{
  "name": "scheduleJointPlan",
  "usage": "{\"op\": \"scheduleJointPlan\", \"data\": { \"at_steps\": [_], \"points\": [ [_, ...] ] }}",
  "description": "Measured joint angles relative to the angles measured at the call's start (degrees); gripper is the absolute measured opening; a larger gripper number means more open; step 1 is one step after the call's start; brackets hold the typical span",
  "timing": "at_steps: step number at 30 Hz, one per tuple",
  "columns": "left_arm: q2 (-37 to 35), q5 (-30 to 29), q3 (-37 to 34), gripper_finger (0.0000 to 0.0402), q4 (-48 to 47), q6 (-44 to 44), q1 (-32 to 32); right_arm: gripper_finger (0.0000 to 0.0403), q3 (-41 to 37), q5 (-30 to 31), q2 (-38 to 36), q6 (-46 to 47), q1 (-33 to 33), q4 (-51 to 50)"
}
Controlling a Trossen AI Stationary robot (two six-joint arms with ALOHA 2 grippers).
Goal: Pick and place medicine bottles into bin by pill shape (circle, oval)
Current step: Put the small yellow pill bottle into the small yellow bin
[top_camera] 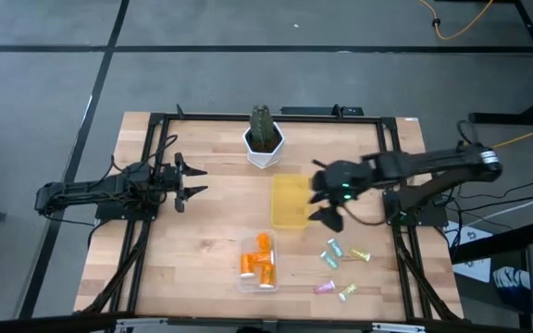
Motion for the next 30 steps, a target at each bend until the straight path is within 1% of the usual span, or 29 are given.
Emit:
{"op": "scheduleJointPlan", "data": {
  "at_steps": [4,7,9,12,16,21,25,30],
  "points": [
    [0.0,-0.2,0.0,0.0212,0.0,0.0,0.0,0.0273,0.0,6.4,-5.5,14.9,3.6,-11.7],
    [0.0,-0.2,0.0,0.0212,0.0,0.0,0.0,0.0273,0.0,7.1,-7.9,24.9,6.1,-18.9],
    [0.0,-0.2,0.0,0.0212,0.0,0.1,0.0,0.0273,0.0,7.2,-8.2,31.8,7.8,-22.7],
    [0.0,-0.2,0.0,0.0212,0.0,0.6,0.0,0.0273,0.0,9.6,-7.8,41.0,10.3,-28.6],
    [0.0,-0.2,0.0,0.0212,0.0,1.8,0.0,0.0273,0.0,11.2,-5.8,49.7,13.1,-35.6],
    [0.0,-0.2,0.0,0.0212,0.0,1.9,0.0,0.0273,0.0,9.8,-3.0,55.5,15.1,-37.6],
    [0.0,-0.2,0.0,0.0212,0.0,1.7,0.0,0.0273,0.0,9.1,-0.1,55.1,16.2,-37.6],
    [0.0,-0.2,0.0,0.0212,0.0,1.4,0.0,0.0273,0.0,2.8,4.3,54.3,16.2,-37.5]
  ]
}}
